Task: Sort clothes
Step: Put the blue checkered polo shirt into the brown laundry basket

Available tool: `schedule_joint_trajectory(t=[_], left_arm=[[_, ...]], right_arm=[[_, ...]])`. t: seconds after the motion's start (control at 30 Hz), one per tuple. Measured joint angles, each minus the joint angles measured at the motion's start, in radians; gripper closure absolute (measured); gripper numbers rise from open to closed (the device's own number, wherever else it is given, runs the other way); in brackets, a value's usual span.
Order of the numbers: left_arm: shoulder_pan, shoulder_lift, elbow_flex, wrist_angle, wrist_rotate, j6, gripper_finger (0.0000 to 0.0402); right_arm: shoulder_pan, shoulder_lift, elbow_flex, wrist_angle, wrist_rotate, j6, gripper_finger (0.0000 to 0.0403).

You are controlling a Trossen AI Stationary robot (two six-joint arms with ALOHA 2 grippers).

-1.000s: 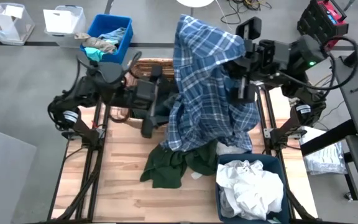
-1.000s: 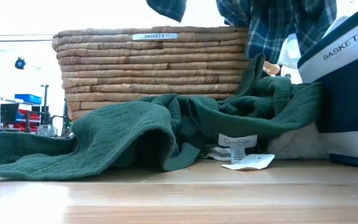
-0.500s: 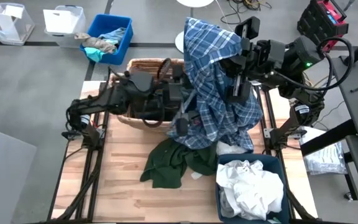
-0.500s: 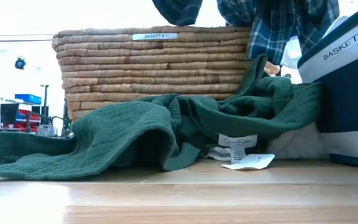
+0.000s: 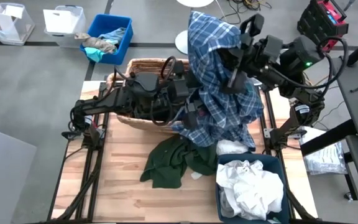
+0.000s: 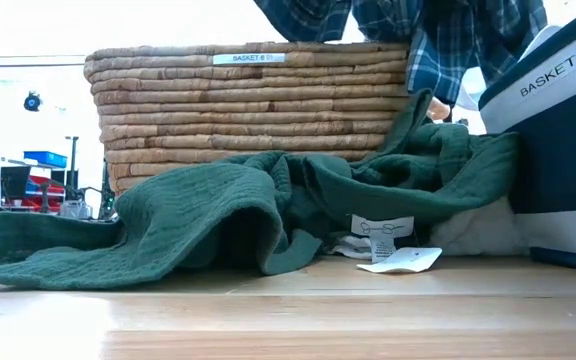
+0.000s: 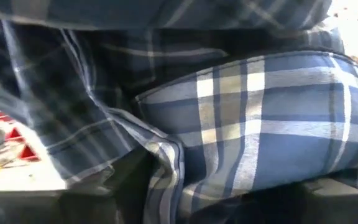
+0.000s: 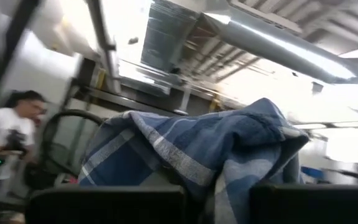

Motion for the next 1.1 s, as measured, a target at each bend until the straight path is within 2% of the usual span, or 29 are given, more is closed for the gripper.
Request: schedule_joint_trajectory(t=[0.1, 0.23, 0.27, 0.47, 0.57, 0.73, 0.83, 0.97, 1.1], left_arm=[[0.000, 0.000, 0.000, 0.005, -0.037, 0.001, 0.0228], [0.001, 0.001, 0.000, 0.005, -0.023, 0.009, 0.0361], [0.001, 0.001, 0.000, 0.007, 0.001, 0.009, 0.0380], [-0.003, -0.005, 0.011, 0.056, 0.176, 0.005, 0.0397], [-0.006, -0.027, 0.008, 0.099, 0.225, -0.006, 0.0399], [-0.010, -0.083, 0.006, 0.150, 0.260, -0.002, 0.0400], [-0.011, -0.132, 0.015, 0.180, 0.261, 0.002, 0.0400], [-0.010, -0.179, 0.013, 0.184, 0.251, 0.003, 0.0401], [-0.011, -0.204, 0.011, 0.191, 0.195, 0.008, 0.0401]], right_arm=[[0.000, -0.001, 0.000, -0.012, 0.078, -0.025, 0.0394], [0.000, -0.002, 0.000, -0.055, 0.231, -0.052, 0.0394], [0.000, -0.002, 0.000, -0.069, 0.265, -0.059, 0.0394], [0.000, -0.002, 0.000, -0.198, 0.452, -0.092, 0.0394], [0.000, -0.002, 0.002, -0.274, 0.497, -0.033, 0.0394], [0.000, -0.010, 0.002, -0.325, 0.483, 0.069, 0.0391], [0.004, -0.020, 0.002, -0.377, 0.451, 0.100, 0.0373], [0.006, -0.032, 0.001, -0.480, 0.413, 0.210, 0.0320], [-0.001, -0.050, 0.002, -0.594, 0.314, 0.318, 0.0259]])
